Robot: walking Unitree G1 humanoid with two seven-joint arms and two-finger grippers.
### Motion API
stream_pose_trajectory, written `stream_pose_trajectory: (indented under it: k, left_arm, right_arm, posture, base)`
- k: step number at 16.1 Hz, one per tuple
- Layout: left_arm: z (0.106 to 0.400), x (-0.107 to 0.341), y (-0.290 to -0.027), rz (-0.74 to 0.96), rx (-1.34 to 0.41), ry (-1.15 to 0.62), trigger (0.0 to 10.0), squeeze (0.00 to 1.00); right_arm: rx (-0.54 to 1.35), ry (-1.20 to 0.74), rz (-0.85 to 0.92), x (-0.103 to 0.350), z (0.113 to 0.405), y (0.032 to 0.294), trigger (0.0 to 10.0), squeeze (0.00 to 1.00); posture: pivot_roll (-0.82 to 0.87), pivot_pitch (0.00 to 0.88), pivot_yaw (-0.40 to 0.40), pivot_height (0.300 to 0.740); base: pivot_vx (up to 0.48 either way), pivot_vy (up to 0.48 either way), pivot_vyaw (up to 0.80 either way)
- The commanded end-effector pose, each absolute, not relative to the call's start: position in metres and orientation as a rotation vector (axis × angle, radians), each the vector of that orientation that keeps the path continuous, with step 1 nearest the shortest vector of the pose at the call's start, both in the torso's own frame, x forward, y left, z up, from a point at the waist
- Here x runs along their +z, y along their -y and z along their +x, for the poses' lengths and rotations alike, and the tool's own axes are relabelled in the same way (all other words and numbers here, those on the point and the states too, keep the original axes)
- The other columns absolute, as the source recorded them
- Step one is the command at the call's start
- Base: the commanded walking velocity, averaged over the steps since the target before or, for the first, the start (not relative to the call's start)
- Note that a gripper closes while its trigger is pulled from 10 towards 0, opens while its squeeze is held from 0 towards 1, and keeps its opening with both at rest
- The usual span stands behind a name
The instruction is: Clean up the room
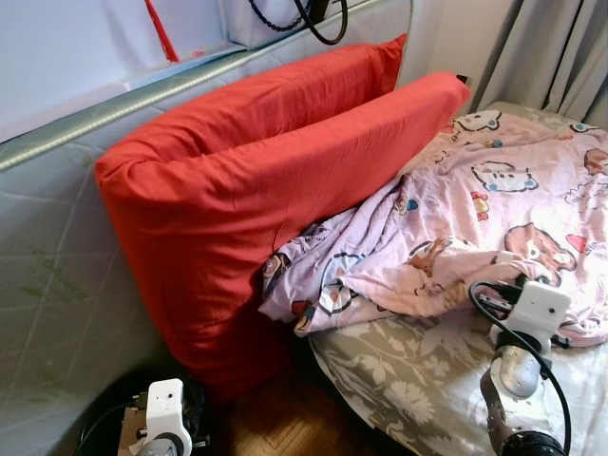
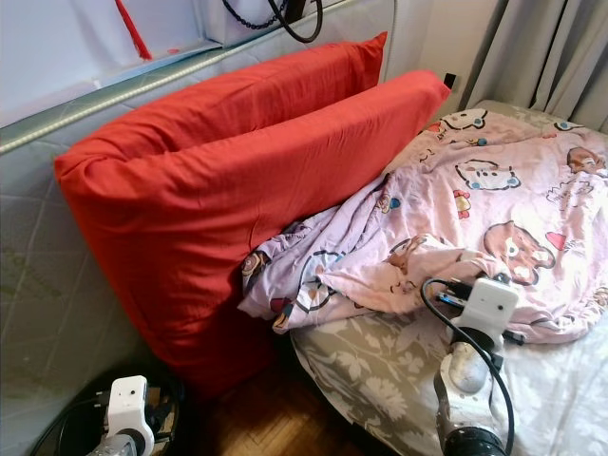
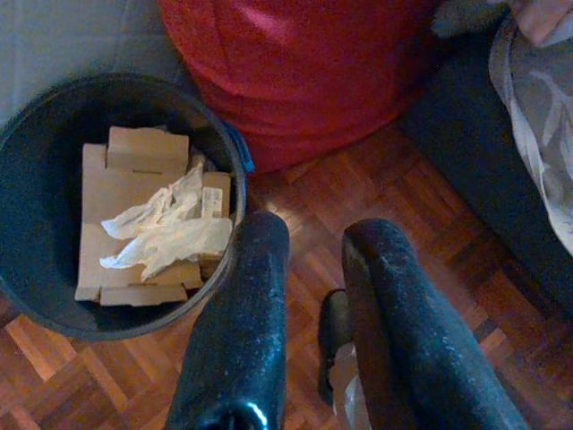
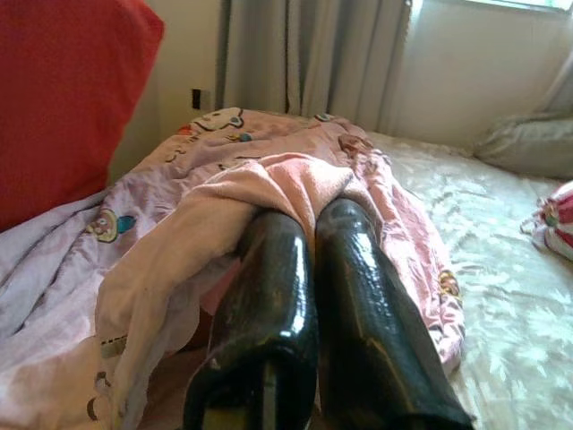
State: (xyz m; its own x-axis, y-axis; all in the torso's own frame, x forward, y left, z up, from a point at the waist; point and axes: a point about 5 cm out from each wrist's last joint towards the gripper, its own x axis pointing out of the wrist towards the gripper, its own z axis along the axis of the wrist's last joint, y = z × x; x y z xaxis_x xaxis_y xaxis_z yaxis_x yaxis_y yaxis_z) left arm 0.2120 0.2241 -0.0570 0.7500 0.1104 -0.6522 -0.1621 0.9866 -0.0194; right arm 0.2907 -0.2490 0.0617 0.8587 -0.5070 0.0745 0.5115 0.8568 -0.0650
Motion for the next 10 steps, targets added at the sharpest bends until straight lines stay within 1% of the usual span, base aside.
stream_pose_trajectory:
  k: [1,5,10]
  left_arm:
    - [0.206,-0.0606,-0.2263,-0.056,0.148,-0.739,10.0,0.0]
    - [0.206,-0.0605,-0.2274,-0.057,0.155,-0.74,10.0,0.0]
    - [0.2055,-0.0606,-0.2278,-0.058,0.157,-0.74,10.0,0.0]
  right_arm:
    - [-0.533,0.063,-0.089,0.0627,0.2909,0.2466,10.0,0.0]
    - [-0.525,0.039,-0.085,0.0577,0.289,0.2423,10.0,0.0]
    - [-0.616,0.074,-0.113,0.0629,0.2847,0.2515,10.0,0.0]
  posture:
    - [0.08,0.061,0.015,0.74]
    - [0.09,0.075,0.016,0.74]
    - [0.08,0.068,0.016,0.74]
  base:
    - [-0.289,0.0,0.0]
    - [-0.292,0.0,0.0]
    - [-0.289,0.0,0.0]
